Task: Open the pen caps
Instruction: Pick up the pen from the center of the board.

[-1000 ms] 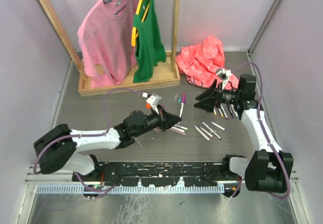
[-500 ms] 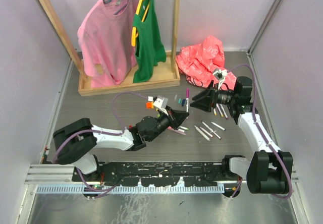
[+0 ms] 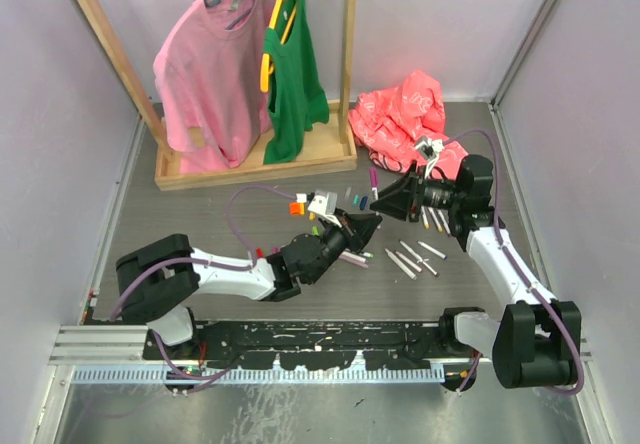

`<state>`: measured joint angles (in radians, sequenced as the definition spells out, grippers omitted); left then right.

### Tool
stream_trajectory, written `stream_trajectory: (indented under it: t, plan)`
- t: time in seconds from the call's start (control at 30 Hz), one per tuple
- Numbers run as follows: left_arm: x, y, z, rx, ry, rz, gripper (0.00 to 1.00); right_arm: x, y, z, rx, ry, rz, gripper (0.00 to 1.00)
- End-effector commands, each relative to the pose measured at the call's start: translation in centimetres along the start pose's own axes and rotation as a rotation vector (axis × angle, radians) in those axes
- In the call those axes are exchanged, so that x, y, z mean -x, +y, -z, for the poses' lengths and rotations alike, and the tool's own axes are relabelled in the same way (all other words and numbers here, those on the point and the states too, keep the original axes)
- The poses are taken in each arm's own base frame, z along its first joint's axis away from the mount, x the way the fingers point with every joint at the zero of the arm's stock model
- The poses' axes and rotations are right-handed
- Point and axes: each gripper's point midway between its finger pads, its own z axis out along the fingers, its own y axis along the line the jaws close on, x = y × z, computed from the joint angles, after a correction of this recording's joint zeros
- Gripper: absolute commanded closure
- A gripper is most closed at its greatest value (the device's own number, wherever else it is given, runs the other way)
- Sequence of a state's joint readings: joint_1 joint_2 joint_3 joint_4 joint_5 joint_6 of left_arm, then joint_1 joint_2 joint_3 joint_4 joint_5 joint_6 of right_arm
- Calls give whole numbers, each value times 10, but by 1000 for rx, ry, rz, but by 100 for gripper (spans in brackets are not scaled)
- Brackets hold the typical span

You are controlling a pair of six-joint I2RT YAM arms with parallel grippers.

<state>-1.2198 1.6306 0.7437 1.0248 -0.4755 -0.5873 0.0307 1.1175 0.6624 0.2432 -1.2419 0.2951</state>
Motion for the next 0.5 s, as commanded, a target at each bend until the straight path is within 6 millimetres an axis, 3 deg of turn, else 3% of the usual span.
stream_trajectory:
  t: [0.0,0.17,0.23,0.37,0.47]
  plan:
    - [24,-11,-10,29,-93,42,100,8,5,-4,3,-23,76,56]
    - [20,-13,-12,44,-69,5,100,6,11,-7,35,-7,76,87]
    - [17,-13,-12,44,-47,-21,95,7,14,-7,49,-1,76,97]
    - [8,-11,-2,10,-2,-60,57,9,17,-6,59,7,77,99]
    - [0,-13,9,-44,33,-78,36,8,18,-6,65,14,73,99]
